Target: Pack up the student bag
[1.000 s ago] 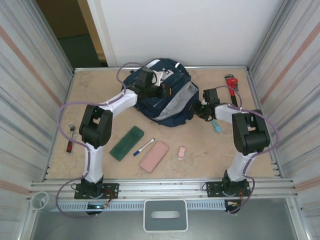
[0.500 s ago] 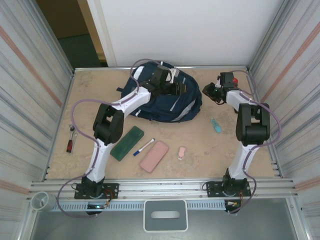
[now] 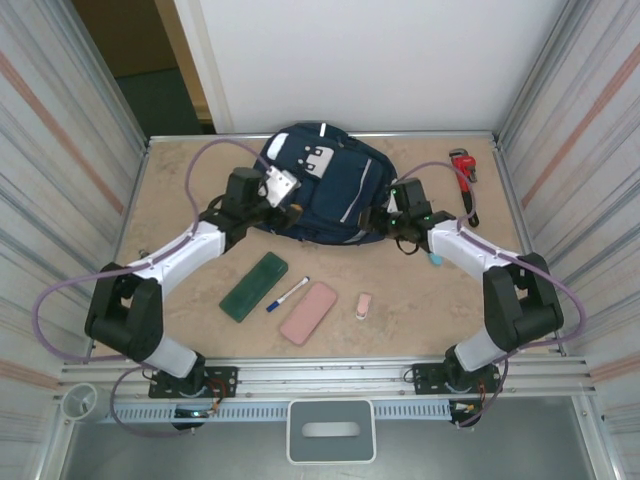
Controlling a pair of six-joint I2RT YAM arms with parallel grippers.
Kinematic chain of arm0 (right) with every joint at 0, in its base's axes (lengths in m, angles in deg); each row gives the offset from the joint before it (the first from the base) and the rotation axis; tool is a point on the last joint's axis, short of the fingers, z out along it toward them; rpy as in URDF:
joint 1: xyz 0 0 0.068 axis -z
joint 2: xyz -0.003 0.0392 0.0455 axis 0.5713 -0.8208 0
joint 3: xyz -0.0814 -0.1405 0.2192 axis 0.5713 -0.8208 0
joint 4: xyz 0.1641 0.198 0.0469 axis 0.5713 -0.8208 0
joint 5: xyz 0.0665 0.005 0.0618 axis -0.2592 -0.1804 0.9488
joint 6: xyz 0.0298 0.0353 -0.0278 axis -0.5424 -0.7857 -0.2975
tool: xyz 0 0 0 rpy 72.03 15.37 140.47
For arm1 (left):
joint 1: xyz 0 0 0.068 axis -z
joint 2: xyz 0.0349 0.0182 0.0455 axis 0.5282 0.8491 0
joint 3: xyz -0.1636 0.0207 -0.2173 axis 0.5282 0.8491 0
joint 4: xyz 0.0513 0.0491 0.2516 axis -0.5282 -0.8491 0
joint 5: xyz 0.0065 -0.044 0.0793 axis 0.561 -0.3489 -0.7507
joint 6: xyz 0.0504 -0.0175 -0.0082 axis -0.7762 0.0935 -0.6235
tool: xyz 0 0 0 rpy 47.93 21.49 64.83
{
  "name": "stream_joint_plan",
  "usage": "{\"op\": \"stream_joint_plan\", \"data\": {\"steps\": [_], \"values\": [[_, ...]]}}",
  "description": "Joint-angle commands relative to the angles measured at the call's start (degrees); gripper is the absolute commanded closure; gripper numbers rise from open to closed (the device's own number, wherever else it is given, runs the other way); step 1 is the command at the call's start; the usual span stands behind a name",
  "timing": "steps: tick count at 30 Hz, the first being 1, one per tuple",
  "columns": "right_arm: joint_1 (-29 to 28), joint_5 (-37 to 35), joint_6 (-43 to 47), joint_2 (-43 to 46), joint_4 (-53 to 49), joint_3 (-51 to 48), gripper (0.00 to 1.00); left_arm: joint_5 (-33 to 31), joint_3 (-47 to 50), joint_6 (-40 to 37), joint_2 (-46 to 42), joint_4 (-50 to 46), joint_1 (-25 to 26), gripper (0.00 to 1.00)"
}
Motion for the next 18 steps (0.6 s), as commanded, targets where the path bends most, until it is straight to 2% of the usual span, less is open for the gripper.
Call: {"op": "stream_joint_plan", "data": {"steps": [1, 4, 6, 9, 12, 18], "values": [[-0.13, -5.7, -1.68, -3.32, -0.39, 1.27, 0.42, -1.13, 5.31, -25.0, -0.34, 0.18, -0.03, 0.21], [0.38, -11.7, 0.68, -7.27, -2.02, 3.95, 0.5, -2.83, 4.97, -31.45, 2.21, -3.6, -1.25, 0.22], [1.81, -13.59, 2.04, -9.88, -2.92, 5.77, 0.55, -1.17, 4.01, -33.15, 3.81, -5.13, -1.65, 0.23], [4.93, -11.77, 2.98, -13.79, -2.33, 8.23, 0.64, 3.27, 3.19, -36.41, 6.06, -6.24, -1.53, 0.25], [7.22, -8.54, 3.96, -17.84, -2.51, 12.04, 0.71, 5.06, 0.94, -37.78, 9.25, -6.78, -0.92, 0.31], [7.96, -7.13, 6.79, -19.58, -5.01, 16.21, 0.72, 3.06, -3.93, -40.07, 15.5, -6.63, 1.46, 0.41]]}}
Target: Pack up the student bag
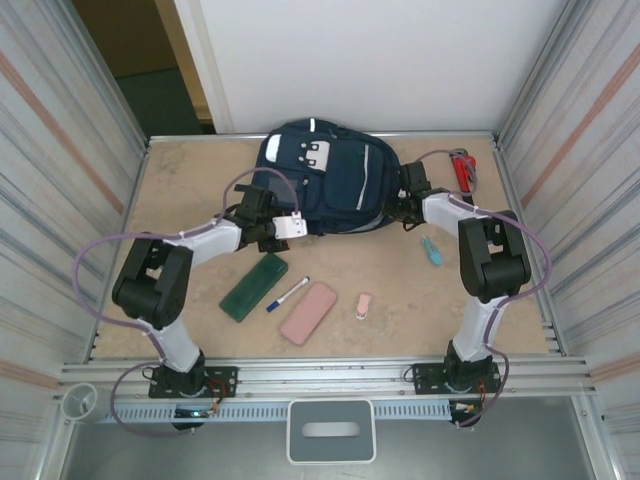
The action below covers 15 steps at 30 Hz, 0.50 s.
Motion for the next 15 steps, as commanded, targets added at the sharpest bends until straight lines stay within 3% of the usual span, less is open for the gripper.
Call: {"op": "stream_joint_plan", "data": {"steps": [1, 6, 8, 11, 15], "values": [[-0.36, 0.73, 2.63, -0.25, -2.45, 0.97, 0.71, 0.3, -2.81, -3.84, 2.15, -0.14, 1.57, 0.42], [0.24, 2.57, 2.77, 2.18, -2.25, -1.0, 0.67, 0.35, -6.34, -5.03, 6.48, 0.22, 3.39, 0.47], [0.29, 3.47, 2.69, 3.9, -2.27, -1.97, 0.63, -0.47, -7.5, -5.73, 8.41, 0.33, 3.76, 0.54], [0.2, 4.73, 3.11, 9.17, -1.58, -5.32, 0.57, -1.34, -7.8, -5.32, 9.52, 0.71, 3.94, 0.72], [-1.26, 6.64, 4.75, 19.94, 2.56, -12.99, 0.48, 3.25, -5.93, -0.15, 5.52, 0.93, 3.94, 0.88]]}}
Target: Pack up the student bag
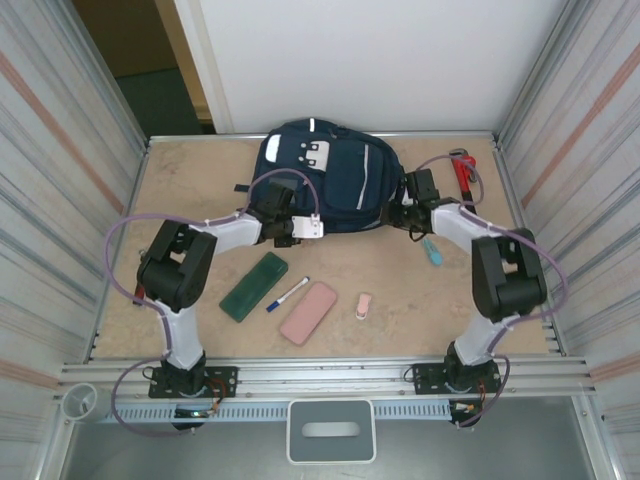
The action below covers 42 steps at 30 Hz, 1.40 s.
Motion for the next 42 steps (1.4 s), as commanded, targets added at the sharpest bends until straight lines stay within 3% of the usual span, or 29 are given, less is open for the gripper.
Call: {"op": "stream_joint_plan", "data": {"steps": [1, 4, 10, 18, 23, 42], "values": [[-2.03, 2.69, 2.48, 10.26, 3.88, -5.06, 0.47, 5.49, 0.91, 4.98, -4.24, -1.52, 0.13, 0.91], [-7.06, 1.07, 4.51, 16.91, 6.67, -10.34, 0.44, 9.97, -0.21, 10.4, -7.05, -4.24, -0.12, 1.0], [-16.34, -2.35, 6.5, 24.13, 16.8, -19.52, 0.42, 13.63, -2.98, 18.96, -10.11, -8.49, -0.89, 1.0], [-27.0, -9.49, 21.69, 20.7, 32.27, -25.64, 0.42, 17.88, -6.34, 23.75, -10.81, -12.14, -1.46, 1.0], [-27.75, -9.28, 25.05, 15.3, 44.49, -29.69, 0.44, 18.04, -7.69, 25.34, -11.31, -13.81, -1.46, 1.0], [-29.83, -19.67, 33.04, -0.09, 63.72, -29.74, 0.47, 17.39, -10.27, 28.52, -11.04, -16.74, -0.5, 1.0]]}}
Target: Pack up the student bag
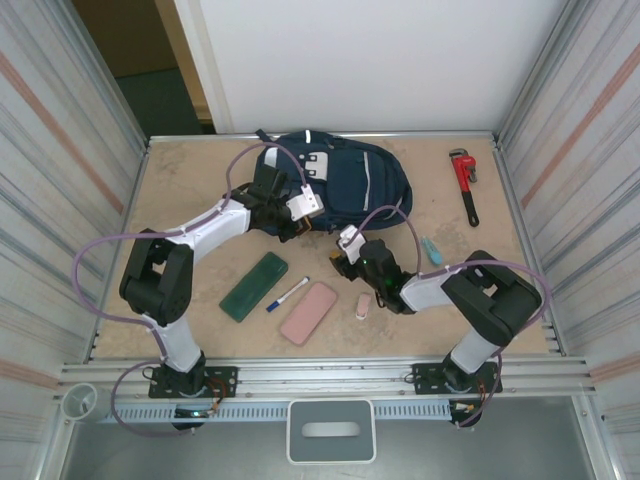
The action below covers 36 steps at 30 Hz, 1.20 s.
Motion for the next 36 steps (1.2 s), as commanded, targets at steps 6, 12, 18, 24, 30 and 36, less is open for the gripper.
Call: {"op": "stream_joint_plan", "data": {"steps": [6, 12, 18, 24, 30, 36], "values": [[-1.21, -6.15, 3.81, -7.15, 10.58, 3.0, 0.48, 2.66, -1.8, 1.34, -4.2, 0.62, 0.27, 1.0], [-5.12, -15.35, 7.07, -13.47, 19.09, 4.94, 0.5, 3.65, -2.06, 2.18, -4.04, 0.73, 0.35, 1.0], [-6.2, -21.94, 8.95, -15.24, 23.5, 6.47, 0.57, 2.75, -2.07, 2.07, -4.46, 0.45, 0.36, 1.0], [-6.34, -26.09, 8.83, -15.38, 23.82, 7.28, 0.65, 2.67, -2.13, 2.08, -4.3, 0.53, 0.51, 1.0], [-6.42, -27.15, 8.71, -14.99, 24.09, 7.07, 0.83, 1.72, -1.81, 1.9, -4.22, 0.53, 0.53, 1.0], [-6.41, -26.96, 7.24, -11.23, 20.5, 4.39, 0.99, 0.46, -1.39, 1.27, -4.2, 0.79, 0.44, 1.0]]}}
